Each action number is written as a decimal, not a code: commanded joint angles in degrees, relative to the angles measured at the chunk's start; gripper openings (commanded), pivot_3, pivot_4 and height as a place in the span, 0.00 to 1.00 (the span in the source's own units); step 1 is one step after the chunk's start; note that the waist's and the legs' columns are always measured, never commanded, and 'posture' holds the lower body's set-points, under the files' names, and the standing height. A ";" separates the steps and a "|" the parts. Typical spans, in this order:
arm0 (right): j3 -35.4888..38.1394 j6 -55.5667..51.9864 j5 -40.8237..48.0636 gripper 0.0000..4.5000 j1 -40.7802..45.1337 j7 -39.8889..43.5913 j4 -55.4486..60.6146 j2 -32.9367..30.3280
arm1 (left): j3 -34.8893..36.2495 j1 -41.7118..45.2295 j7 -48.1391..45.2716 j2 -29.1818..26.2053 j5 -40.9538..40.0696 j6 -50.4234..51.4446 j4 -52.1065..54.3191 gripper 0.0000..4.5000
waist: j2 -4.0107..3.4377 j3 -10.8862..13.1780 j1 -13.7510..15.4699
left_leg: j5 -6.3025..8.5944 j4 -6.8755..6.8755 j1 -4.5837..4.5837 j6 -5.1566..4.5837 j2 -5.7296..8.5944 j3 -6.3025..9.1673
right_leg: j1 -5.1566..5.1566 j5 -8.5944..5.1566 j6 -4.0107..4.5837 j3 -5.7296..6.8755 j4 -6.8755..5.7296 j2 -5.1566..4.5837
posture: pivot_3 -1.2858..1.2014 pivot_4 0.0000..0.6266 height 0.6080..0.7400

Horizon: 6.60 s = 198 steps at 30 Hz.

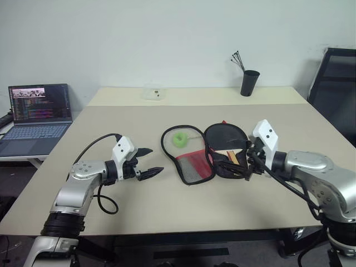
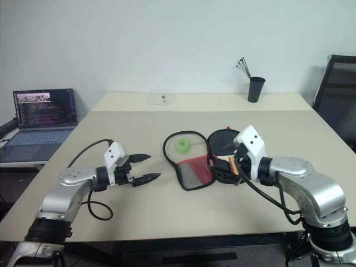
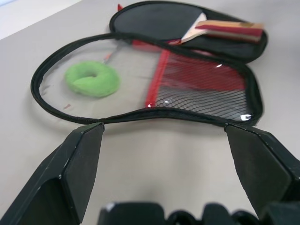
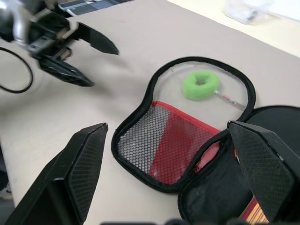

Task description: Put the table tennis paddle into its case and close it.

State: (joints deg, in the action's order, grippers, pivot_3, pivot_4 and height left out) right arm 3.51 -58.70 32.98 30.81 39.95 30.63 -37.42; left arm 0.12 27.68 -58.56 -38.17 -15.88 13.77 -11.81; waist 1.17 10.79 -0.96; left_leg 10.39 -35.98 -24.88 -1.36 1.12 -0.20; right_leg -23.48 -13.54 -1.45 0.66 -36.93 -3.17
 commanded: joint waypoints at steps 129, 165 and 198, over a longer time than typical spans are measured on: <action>-1.93 21.37 -19.41 0.14 19.34 -6.31 -74.86 18.31 | 6.15 9.98 -3.94 5.58 -11.25 14.29 8.22 0.00 | 0.61 0.29 -2.05 | -0.02 -0.33 0.43 0.00 -0.05 -0.29 | 0.29 0.53 -0.23 -0.11 -0.38 0.17 | 0.52 0.24 1.00; 5.25 -22.96 -8.20 0.01 -3.14 -21.51 -11.93 32.39 | 6.53 -7.54 -12.93 -7.25 -20.03 20.31 23.10 0.00 | 0.56 0.32 -0.55 | 0.12 0.03 0.01 0.25 -0.48 -0.16 | -0.20 0.24 0.43 -0.07 -0.17 0.41 | 0.52 0.24 1.00; 7.58 -33.80 -0.55 0.01 -15.68 -34.08 5.62 41.66 | 4.47 -7.43 -18.58 -11.18 -19.98 19.27 23.80 0.00 | 0.55 0.33 -0.68 | 0.13 0.13 0.00 0.27 -0.52 -0.17 | -0.26 -0.07 0.55 -0.03 -0.09 0.45 | 0.52 0.24 1.00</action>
State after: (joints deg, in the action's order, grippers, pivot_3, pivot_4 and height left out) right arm 12.10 -91.96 30.53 15.32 5.91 35.04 4.57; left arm 4.41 20.10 -76.25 -48.21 -35.23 33.57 10.41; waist 1.72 11.11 -1.65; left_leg 10.52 -35.85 -24.88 -1.09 0.59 -0.37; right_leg -23.74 -13.61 -0.90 0.64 -37.02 -2.72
